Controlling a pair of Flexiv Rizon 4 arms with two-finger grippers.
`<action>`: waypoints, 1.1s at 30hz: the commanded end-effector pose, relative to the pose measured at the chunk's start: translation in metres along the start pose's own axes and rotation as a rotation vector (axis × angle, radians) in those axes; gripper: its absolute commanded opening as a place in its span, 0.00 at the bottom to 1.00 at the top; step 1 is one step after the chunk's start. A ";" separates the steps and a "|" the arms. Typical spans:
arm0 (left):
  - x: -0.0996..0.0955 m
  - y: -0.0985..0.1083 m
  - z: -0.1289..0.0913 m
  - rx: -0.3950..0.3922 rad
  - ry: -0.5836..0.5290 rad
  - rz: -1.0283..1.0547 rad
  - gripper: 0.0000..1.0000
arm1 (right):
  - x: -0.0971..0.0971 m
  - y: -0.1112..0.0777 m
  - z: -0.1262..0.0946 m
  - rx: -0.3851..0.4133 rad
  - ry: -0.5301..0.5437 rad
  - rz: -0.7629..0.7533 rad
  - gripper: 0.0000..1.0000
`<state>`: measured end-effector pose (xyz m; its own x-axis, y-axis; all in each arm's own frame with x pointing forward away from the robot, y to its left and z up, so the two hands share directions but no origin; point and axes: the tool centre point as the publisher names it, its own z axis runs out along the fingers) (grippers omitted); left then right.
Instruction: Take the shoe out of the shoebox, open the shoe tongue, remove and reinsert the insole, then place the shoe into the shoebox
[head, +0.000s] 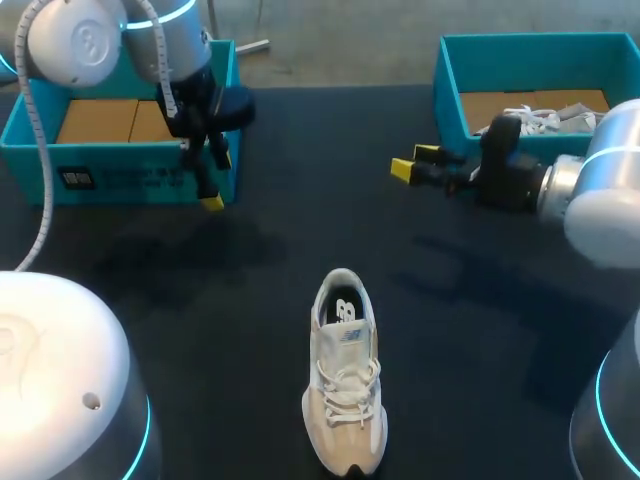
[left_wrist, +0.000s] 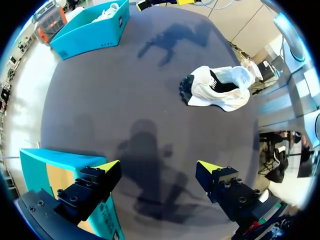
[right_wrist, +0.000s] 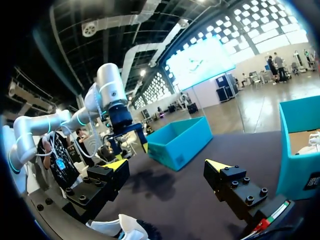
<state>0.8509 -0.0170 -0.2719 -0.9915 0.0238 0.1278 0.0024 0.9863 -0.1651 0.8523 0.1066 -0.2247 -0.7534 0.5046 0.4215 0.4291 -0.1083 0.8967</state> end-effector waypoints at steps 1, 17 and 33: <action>-0.004 0.000 -0.005 -0.006 -0.003 -0.012 1.00 | -0.014 0.010 0.003 0.021 0.069 0.003 1.00; -0.018 0.010 -0.023 -0.035 -0.079 -0.080 1.00 | -0.032 0.027 0.021 0.100 0.207 0.019 1.00; -0.026 0.017 -0.027 -0.014 -0.062 -0.106 1.00 | -0.058 0.056 -0.003 0.299 0.347 -0.002 1.00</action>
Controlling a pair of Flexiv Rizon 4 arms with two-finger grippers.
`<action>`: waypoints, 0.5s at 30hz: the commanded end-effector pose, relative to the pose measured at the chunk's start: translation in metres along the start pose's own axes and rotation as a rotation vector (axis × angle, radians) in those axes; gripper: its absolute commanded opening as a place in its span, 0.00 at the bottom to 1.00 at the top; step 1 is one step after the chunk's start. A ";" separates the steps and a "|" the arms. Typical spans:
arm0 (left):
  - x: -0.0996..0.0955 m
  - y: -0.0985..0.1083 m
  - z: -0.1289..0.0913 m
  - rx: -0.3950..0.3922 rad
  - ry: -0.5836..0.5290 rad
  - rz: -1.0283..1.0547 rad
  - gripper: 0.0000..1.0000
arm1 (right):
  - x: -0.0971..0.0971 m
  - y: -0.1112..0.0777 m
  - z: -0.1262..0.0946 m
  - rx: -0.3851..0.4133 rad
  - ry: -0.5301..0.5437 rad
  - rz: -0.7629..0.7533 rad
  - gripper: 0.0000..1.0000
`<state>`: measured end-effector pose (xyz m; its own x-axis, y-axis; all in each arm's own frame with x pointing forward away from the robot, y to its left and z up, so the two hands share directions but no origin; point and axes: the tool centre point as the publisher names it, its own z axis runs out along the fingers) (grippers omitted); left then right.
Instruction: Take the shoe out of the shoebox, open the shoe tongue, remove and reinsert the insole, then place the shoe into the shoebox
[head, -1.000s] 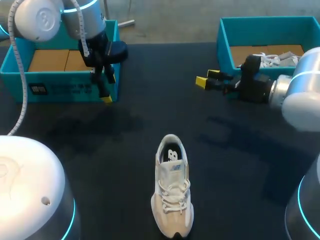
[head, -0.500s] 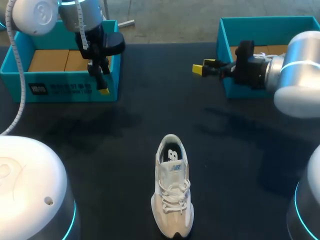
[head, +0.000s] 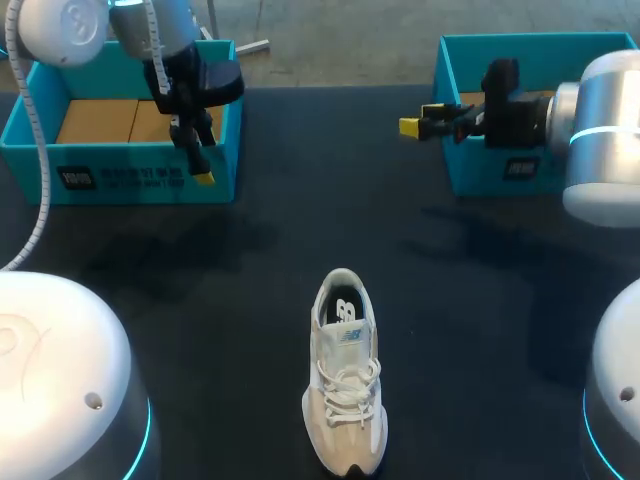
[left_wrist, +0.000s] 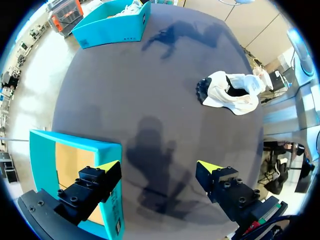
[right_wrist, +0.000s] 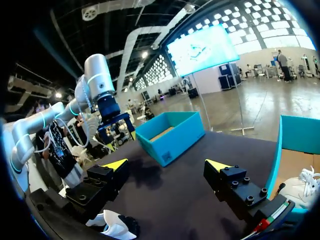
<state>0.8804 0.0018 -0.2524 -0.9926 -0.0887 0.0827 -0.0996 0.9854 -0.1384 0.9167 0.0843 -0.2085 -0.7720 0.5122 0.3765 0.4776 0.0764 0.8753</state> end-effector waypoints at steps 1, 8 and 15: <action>0.001 0.002 -0.001 0.003 0.001 -0.004 1.00 | -0.007 0.009 -0.017 0.128 0.379 0.016 1.00; 0.002 0.003 -0.003 0.002 -0.004 -0.012 1.00 | -0.009 0.009 -0.020 0.235 0.424 0.042 1.00; 0.008 0.003 -0.004 -0.001 -0.008 -0.011 1.00 | -0.004 0.011 -0.025 0.415 0.439 0.041 1.00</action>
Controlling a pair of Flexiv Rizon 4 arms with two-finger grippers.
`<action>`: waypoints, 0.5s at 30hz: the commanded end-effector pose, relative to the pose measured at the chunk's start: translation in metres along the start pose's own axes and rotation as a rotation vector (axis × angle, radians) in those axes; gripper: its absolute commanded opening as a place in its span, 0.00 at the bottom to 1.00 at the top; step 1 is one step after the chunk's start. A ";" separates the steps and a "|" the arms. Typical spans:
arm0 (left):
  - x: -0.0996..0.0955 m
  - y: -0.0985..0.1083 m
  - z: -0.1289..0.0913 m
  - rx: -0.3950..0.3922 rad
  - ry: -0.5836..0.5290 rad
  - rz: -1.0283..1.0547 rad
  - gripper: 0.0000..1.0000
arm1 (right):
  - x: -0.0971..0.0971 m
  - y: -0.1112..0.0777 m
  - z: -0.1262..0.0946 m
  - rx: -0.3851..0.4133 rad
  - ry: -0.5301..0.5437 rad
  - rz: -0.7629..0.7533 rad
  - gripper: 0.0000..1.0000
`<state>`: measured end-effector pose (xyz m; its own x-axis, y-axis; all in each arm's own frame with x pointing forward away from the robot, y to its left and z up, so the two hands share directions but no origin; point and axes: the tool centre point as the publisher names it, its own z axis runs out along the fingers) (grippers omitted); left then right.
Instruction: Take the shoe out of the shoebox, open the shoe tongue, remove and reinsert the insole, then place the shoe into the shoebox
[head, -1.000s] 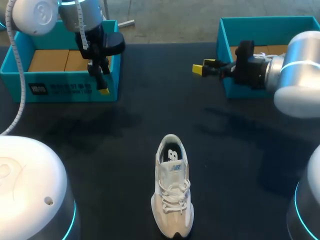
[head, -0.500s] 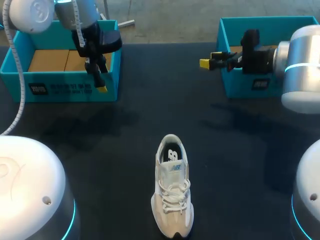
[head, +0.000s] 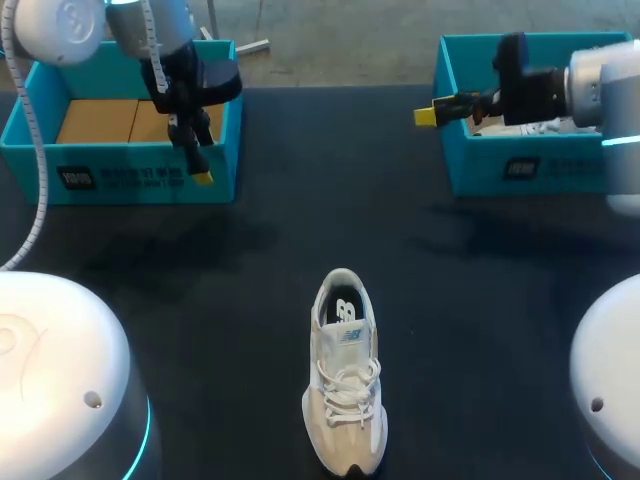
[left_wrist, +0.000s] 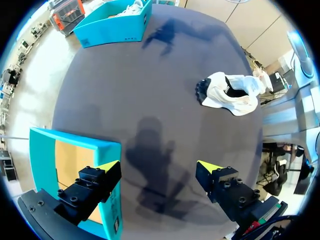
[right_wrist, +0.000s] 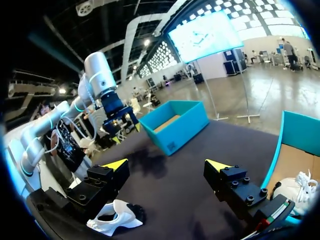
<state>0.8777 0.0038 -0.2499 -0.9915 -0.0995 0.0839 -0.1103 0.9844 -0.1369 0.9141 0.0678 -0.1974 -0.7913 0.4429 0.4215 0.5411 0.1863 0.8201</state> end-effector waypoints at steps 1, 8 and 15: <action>0.006 0.001 -0.001 0.000 -0.008 0.001 1.00 | -0.001 0.003 -0.007 0.311 0.340 0.007 1.00; 0.011 0.002 0.000 -0.003 -0.009 0.001 1.00 | 0.006 0.000 -0.014 0.499 0.218 0.055 1.00; 0.019 0.002 0.001 -0.007 -0.009 0.008 1.00 | 0.019 -0.011 -0.022 0.687 -0.045 0.135 1.00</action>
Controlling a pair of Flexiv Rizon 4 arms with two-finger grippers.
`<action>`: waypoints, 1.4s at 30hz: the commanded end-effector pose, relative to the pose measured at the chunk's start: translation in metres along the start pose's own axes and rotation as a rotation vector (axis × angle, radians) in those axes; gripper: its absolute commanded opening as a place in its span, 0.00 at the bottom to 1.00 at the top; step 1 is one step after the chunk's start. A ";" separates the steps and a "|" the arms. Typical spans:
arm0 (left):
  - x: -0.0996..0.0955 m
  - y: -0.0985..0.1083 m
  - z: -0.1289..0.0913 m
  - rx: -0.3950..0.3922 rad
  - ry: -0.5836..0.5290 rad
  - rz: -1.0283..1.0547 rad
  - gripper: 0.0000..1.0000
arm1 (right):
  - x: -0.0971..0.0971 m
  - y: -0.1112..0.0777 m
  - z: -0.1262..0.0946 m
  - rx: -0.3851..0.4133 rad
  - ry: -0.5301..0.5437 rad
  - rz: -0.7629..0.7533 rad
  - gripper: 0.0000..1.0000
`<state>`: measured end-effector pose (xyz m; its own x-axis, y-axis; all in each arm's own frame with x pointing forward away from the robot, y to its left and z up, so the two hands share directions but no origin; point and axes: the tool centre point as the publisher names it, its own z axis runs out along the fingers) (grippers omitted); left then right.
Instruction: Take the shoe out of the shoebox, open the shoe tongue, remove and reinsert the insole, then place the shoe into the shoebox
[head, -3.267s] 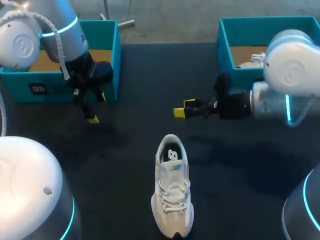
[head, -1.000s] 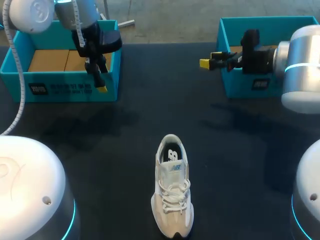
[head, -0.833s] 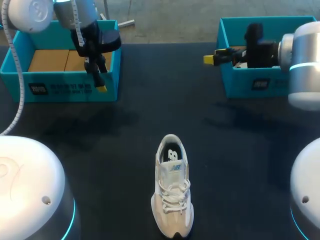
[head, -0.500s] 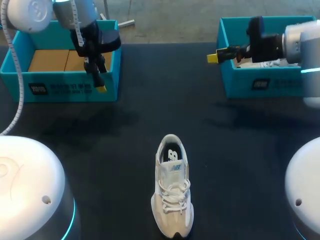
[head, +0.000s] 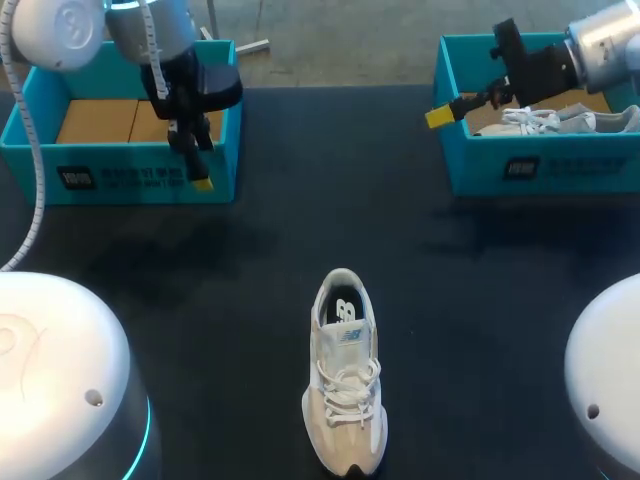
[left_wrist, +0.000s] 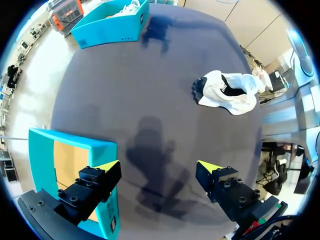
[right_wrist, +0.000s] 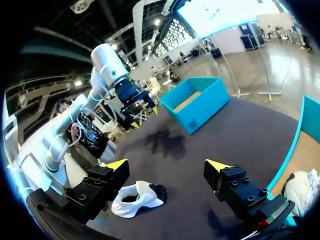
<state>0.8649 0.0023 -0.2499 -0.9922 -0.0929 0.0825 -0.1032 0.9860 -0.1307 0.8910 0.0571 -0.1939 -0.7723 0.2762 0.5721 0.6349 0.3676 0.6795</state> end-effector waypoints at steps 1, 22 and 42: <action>0.007 0.002 -0.001 -0.001 -0.009 0.002 1.00 | 0.006 -0.003 -0.003 0.450 -0.269 0.143 1.00; 0.020 0.021 0.000 -0.014 0.005 0.000 1.00 | 0.064 -0.042 0.028 0.379 -0.632 0.098 1.00; 0.009 0.031 0.002 -0.020 0.060 0.025 1.00 | 0.107 -0.081 0.119 0.239 -0.950 0.196 1.00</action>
<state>0.8494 0.0337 -0.2544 -0.9892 -0.0611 0.1335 -0.0772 0.9900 -0.1185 0.7578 0.1491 -0.2301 -0.5062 0.8345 0.2176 0.8319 0.4060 0.3782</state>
